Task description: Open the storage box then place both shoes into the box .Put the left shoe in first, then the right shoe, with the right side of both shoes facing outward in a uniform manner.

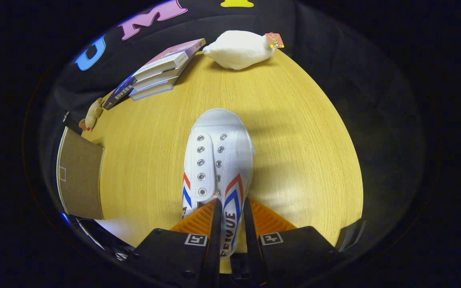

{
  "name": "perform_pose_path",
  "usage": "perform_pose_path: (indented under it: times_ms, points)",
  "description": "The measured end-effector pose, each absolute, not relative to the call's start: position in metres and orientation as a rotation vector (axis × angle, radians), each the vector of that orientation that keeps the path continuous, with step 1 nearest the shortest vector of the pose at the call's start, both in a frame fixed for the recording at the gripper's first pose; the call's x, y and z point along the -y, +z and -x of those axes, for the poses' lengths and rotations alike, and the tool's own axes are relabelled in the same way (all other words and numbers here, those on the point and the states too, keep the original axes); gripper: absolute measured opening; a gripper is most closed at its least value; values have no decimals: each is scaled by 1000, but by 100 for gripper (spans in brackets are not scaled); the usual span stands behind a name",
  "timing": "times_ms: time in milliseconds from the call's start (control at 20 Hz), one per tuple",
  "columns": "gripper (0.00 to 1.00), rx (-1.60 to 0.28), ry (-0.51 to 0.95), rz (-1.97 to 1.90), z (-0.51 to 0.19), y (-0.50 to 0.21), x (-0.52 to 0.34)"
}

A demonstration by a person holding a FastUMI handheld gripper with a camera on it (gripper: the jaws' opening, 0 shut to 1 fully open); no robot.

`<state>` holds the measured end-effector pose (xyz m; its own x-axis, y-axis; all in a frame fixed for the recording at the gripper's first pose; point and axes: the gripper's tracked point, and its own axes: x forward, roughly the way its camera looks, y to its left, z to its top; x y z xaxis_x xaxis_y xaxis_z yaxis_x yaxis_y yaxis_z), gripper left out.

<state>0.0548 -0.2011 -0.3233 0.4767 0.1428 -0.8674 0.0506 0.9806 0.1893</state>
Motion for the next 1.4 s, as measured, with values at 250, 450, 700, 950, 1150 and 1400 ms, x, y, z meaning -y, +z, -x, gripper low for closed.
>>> perform_pose_path:
  times_ms: [250, 450, 700, 950, 1150, 1400]
  points:
    - [16, -1063, 44, -256, -57, -323, 206]
    - [7, -1074, 72, -300, -55, -322, 206]
    - [7, -1070, 86, -347, -45, -294, 190]
    - [7, -1008, 132, -335, -41, -234, 142]
    - [7, -960, 163, -402, -39, -184, 94]
    - [7, -905, 197, -416, -38, -137, 32]
